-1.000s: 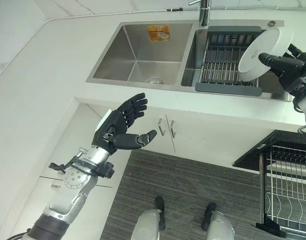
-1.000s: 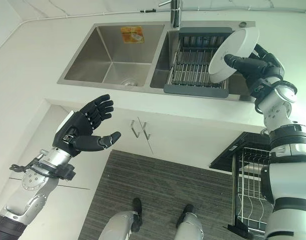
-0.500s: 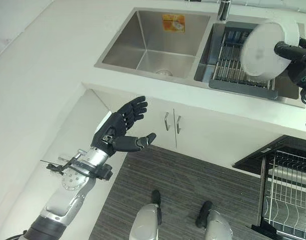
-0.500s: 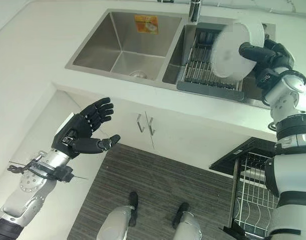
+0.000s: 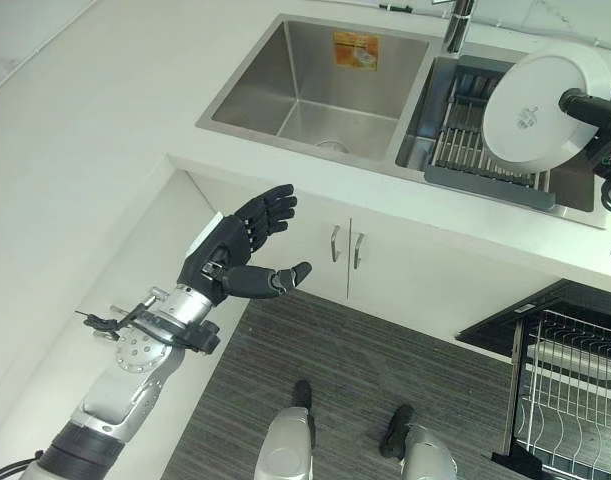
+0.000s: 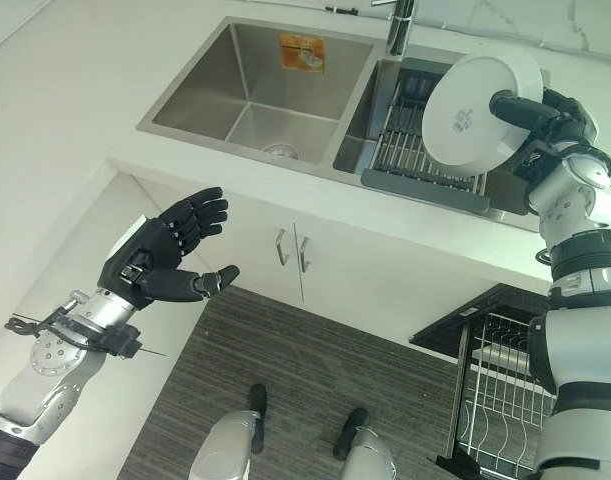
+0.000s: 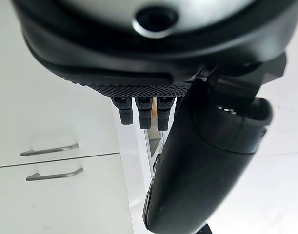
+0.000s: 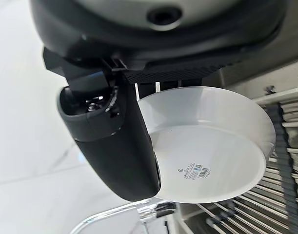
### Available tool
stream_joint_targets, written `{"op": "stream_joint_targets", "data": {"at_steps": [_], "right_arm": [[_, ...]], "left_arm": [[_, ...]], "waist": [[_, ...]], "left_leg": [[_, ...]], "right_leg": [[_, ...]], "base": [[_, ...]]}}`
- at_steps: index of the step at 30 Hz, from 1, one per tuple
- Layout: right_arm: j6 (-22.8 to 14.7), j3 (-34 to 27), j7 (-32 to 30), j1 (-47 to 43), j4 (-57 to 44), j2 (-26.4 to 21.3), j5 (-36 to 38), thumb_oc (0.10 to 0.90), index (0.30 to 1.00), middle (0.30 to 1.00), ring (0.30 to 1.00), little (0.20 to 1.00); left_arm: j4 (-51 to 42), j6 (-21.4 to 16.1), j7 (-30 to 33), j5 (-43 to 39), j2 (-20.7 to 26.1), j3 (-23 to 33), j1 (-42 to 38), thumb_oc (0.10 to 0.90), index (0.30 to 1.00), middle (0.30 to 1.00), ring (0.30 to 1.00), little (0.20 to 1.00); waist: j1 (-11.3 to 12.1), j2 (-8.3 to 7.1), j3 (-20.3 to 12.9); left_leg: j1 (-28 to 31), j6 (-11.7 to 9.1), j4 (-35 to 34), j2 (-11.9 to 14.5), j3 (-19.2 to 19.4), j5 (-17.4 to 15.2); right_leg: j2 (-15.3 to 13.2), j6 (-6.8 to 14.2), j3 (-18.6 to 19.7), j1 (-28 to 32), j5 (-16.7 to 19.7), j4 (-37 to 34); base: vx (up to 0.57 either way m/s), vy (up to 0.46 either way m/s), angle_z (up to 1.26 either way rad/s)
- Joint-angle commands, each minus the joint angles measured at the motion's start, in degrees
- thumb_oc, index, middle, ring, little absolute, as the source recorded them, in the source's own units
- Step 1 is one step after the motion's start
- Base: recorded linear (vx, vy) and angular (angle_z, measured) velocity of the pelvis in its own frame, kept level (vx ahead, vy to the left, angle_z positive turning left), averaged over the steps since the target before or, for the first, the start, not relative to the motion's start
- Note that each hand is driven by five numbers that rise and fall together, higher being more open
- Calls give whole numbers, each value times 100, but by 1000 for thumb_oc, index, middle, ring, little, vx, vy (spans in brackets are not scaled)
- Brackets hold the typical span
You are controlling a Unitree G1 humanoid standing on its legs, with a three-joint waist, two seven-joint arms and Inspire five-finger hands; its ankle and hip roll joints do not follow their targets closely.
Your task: Place the dishes in the dishwasher.
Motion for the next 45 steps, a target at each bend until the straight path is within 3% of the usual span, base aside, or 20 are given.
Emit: {"op": "stream_joint_targets", "data": {"at_steps": [1, 4, 9, 14, 21, 24, 27, 28, 35, 37, 41, 43, 45], "right_arm": [[-1300, 284, 293, -932, -814, -367, -157, 400, 300, 300, 300, 300], [-1656, 309, 56, -950, -1215, -473, -677, 400, 300, 300, 300, 300], [-1829, 123, 76, -669, -1772, -652, -623, 400, 300, 300, 300, 300], [-1995, -509, -7, 124, -2895, -592, -297, 400, 300, 300, 300, 300], [-1881, -1497, -533, 1296, -4323, -630, -780, 400, 300, 300, 300, 300], [-1957, -1924, -536, 1908, -4947, -536, -455, 400, 300, 300, 300, 300], [-1978, -2293, -612, 2651, -5887, -195, -676, 400, 300, 300, 300, 300], [-2117, -2599, -381, 3725, -7071, 794, -1091, 400, 300, 300, 300, 300], [-2367, -2654, 245, 5171, -8504, 2289, -1230, 400, 300, 300, 300, 300], [-2299, -2663, 510, 5530, -8787, 2518, -1120, 400, 300, 300, 300, 300], [-2223, -2682, 581, 5685, -8930, 2508, -976, 400, 300, 300, 300, 300], [-2246, -2698, 534, 5717, -8936, 2505, -918, 400, 300, 300, 300, 300], [-2226, -2719, 390, 5783, -8961, 2473, -1038, 400, 300, 300, 300, 300]], "left_arm": [[-847, -673, -126, -275, 73, 370, -122, 800, 900, 900, 900, 900], [-847, -760, -197, -235, -36, 401, -18, 800, 900, 900, 900, 900], [-914, -803, -222, -115, -167, 392, 120, 800, 900, 900, 900, 900], [-939, -858, -333, -25, -351, 456, 277, 800, 900, 900, 900, 900], [-1028, -885, -365, 118, -527, 621, 425, 800, 900, 900, 900, 900], [-1010, -856, -379, 118, -601, 714, 490, 800, 900, 900, 900, 900], [-1064, -860, -384, 198, -709, 766, 574, 800, 900, 900, 900, 900], [-1141, -810, -251, 387, -948, 838, 620, 800, 900, 900, 900, 900], [-1264, -658, 29, 856, -1443, 964, 570, 800, 900, 900, 900, 900], [-1344, -605, 107, 956, -1543, 1100, 645, 800, 900, 900, 900, 900], [-1425, -698, 63, 911, -1599, 1234, 762, 800, 900, 900, 900, 900], [-1439, -738, 48, 857, -1614, 1224, 781, 800, 900, 900, 900, 900], [-1456, -851, -41, 863, -1723, 1202, 846, 800, 900, 900, 900, 900]], "waist": [[95, -149, -497], [64, -218, -577], [40, -332, -717], [-48, -445, -883], [-214, -569, -1031], [-336, -595, -1080], [-437, -577, -1118], [-602, -492, -1164], [-916, -318, -1197], [-1038, -254, -1204], [-1143, -151, -1170], [-1160, -132, -1158], [-1150, -105, -1106]], "left_leg": [[-186, -446, 459, 101, -650, -833], [-178, -421, 459, 102, -610, -813], [-81, -393, 459, 120, -557, -873], [64, -352, 459, 106, -504, -960], [227, -316, 459, 98, -429, -1113], [271, -311, 459, 110, -366, -1150], [310, -289, 459, 116, -339, -1186], [394, -251, 459, 148, -270, -1252], [492, -266, 459, 318, -56, -1262], [502, -337, 459, 480, 77, -1181], [417, -519, 459, 753, 267, -962], [410, -531, 459, 761, 318, -941], [600, -432, 459, 497, 475, -1000]], "right_leg": [[373, 371, 425, 323, -469, -443], [400, 369, 479, 312, -437, -443], [399, 412, 504, 384, -433, -443], [424, 431, 547, 510, -471, -443], [425, 482, 621, 641, -537, -443], [444, 490, 682, 654, -558, -443], [457, 490, 728, 663, -582, -443], [492, 465, 819, 687, -635, -443], [582, 404, 978, 670, -711, -443], [633, 375, 1004, 644, -726, -443], [736, 316, 943, 571, -742, -443], [759, 315, 951, 559, -739, -443], [768, 332, 935, 559, -745, -443]], "base": [[-76, 33, -4], [-68, 65, -8], [-9, 66, -11], [2, 96, -8], [-14, 74, -5], [-38, 49, -4], [-49, 25, -14], [-69, 6, -18], [-62, -58, -21], [-93, -168, -35], [-142, -149, -14], [-122, -13, 2], [-101, 44, 3]]}}
